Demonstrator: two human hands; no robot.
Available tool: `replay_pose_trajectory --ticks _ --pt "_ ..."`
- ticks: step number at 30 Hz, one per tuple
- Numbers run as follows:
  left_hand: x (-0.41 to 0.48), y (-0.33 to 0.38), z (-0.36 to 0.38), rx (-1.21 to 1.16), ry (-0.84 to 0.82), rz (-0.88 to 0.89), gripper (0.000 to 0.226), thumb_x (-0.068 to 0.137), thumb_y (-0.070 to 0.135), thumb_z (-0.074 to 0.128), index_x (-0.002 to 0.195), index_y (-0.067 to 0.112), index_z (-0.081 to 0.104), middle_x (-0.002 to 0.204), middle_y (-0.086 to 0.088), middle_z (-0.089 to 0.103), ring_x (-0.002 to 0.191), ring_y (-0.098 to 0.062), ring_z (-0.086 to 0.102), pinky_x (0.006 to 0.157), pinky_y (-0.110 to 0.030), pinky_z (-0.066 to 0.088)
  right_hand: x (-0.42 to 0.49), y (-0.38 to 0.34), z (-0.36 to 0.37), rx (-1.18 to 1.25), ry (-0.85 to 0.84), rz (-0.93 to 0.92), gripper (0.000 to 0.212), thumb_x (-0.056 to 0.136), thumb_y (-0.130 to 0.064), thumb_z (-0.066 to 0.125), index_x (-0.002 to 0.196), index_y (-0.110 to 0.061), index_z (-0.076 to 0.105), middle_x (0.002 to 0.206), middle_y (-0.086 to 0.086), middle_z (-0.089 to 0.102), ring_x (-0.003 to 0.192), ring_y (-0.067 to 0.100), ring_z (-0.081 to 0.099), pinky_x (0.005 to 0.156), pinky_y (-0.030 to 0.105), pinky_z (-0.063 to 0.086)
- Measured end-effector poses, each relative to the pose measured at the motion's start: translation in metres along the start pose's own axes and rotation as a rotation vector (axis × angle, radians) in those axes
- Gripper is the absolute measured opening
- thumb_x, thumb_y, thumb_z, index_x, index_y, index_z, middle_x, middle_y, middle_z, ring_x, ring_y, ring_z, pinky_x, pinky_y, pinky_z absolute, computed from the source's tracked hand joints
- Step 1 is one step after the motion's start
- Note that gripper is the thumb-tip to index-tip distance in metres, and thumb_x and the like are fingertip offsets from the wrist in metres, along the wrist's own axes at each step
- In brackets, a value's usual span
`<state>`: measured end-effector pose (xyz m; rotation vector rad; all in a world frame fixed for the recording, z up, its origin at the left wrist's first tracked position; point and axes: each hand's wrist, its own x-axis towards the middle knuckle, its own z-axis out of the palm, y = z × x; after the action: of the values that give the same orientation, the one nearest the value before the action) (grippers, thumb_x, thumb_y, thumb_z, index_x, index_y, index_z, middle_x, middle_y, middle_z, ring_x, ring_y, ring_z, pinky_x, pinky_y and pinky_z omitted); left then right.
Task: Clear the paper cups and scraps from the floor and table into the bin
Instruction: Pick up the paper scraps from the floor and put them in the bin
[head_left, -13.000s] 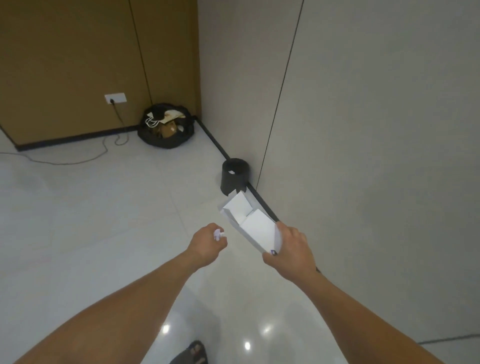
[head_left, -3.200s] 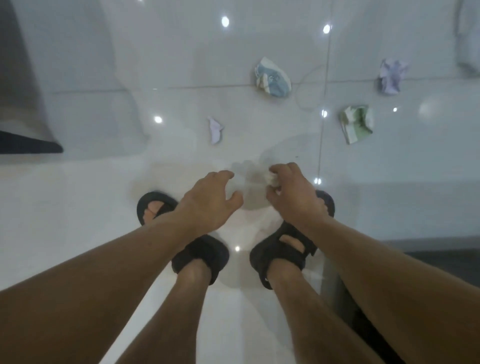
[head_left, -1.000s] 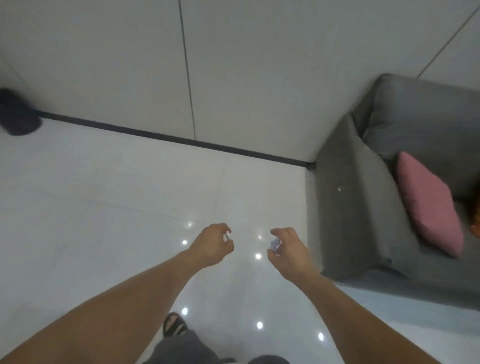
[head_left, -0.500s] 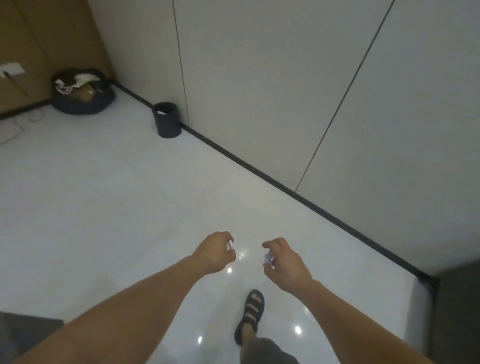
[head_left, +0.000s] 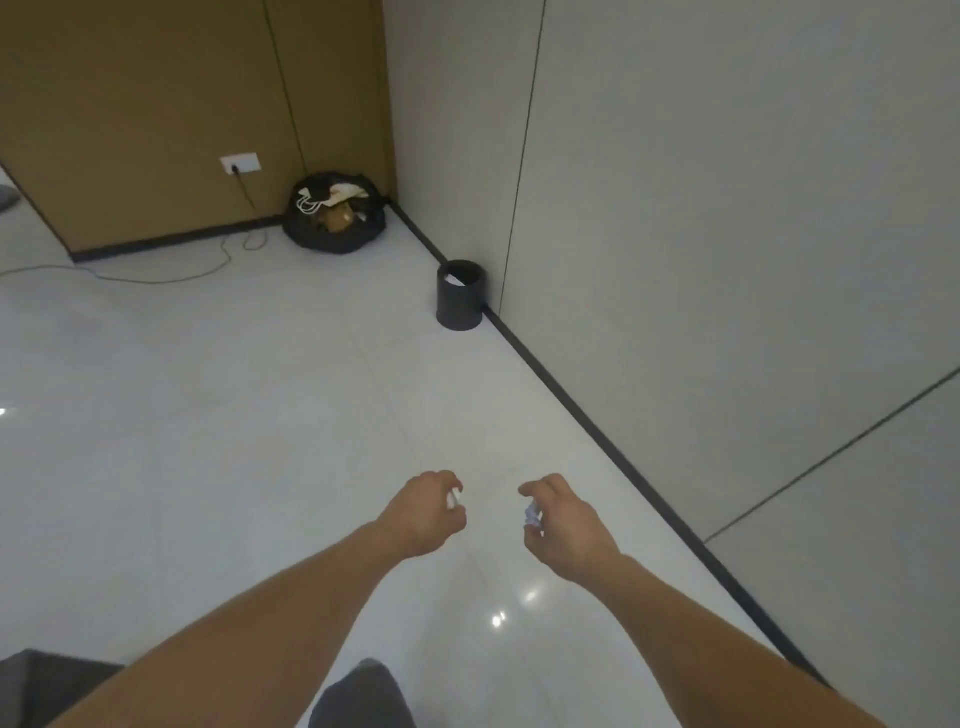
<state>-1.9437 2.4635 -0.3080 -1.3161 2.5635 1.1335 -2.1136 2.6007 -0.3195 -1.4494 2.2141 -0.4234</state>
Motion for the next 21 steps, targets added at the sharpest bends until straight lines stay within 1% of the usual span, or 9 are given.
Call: replay_pose_trajectory --ticks 3,7,11,15,18,21 --pt "0.049 -0.020 -0.024 -0.014 0.028 -0.039 0.038 0.087 0.028 0.058 0.123 0.017 0.057 0.113 -0.005 0.058 0.091 -0.017 0.055 0.072 -0.021 0.042 0.067 -0.012 -0.008 -0.034 -0.035 -0.053 0.043 0.091 -0.017 0.053 0.134 -0.023 0.050 0.124 -0.008 0.046 0.091 0.011 0.060 0.080 0.016 0.044" --pt "0.126 -0.047 -0.065 -0.013 0.022 -0.034 0.039 0.088 0.029 0.056 0.125 0.017 0.055 0.120 -0.006 0.056 0.103 -0.021 0.056 0.080 -0.022 0.044 0.163 -0.036 -0.014 -0.075 -0.045 -0.065 0.043 0.091 -0.018 0.052 0.134 -0.022 0.049 0.126 -0.007 0.046 0.095 0.016 0.061 0.084 0.022 0.047" --pt "0.199 -0.062 -0.124 -0.016 0.038 -0.018 0.039 0.088 0.028 0.055 0.126 0.017 0.055 0.120 -0.006 0.056 0.102 -0.022 0.058 0.078 -0.024 0.045 0.247 -0.061 -0.031 -0.106 -0.044 -0.050 0.044 0.091 -0.016 0.053 0.134 -0.021 0.050 0.128 -0.005 0.047 0.098 0.018 0.062 0.085 0.024 0.049" --pt "0.264 -0.075 -0.183 0.001 0.067 -0.008 0.039 0.087 0.028 0.056 0.125 0.018 0.055 0.119 -0.006 0.058 0.096 -0.021 0.060 0.076 -0.024 0.045 0.328 -0.086 -0.044 -0.084 -0.008 -0.056 0.044 0.091 -0.016 0.054 0.134 -0.021 0.050 0.128 -0.004 0.047 0.097 0.016 0.062 0.085 0.023 0.048" --pt "0.312 -0.081 -0.215 0.011 0.065 -0.015 0.039 0.087 0.028 0.056 0.125 0.018 0.055 0.118 -0.006 0.059 0.095 -0.021 0.060 0.074 -0.023 0.044 0.383 -0.099 -0.054 -0.062 -0.017 -0.060 0.044 0.090 -0.018 0.054 0.134 -0.022 0.050 0.128 -0.006 0.046 0.097 0.016 0.062 0.085 0.024 0.049" --pt "0.367 -0.083 -0.241 0.025 0.071 -0.021 0.039 0.087 0.028 0.057 0.125 0.018 0.055 0.119 -0.006 0.058 0.100 -0.021 0.058 0.078 -0.023 0.044 0.448 -0.102 -0.066 -0.047 -0.012 -0.083 0.045 0.090 -0.018 0.055 0.135 -0.022 0.049 0.131 -0.005 0.045 0.099 0.019 0.062 0.086 0.026 0.050"
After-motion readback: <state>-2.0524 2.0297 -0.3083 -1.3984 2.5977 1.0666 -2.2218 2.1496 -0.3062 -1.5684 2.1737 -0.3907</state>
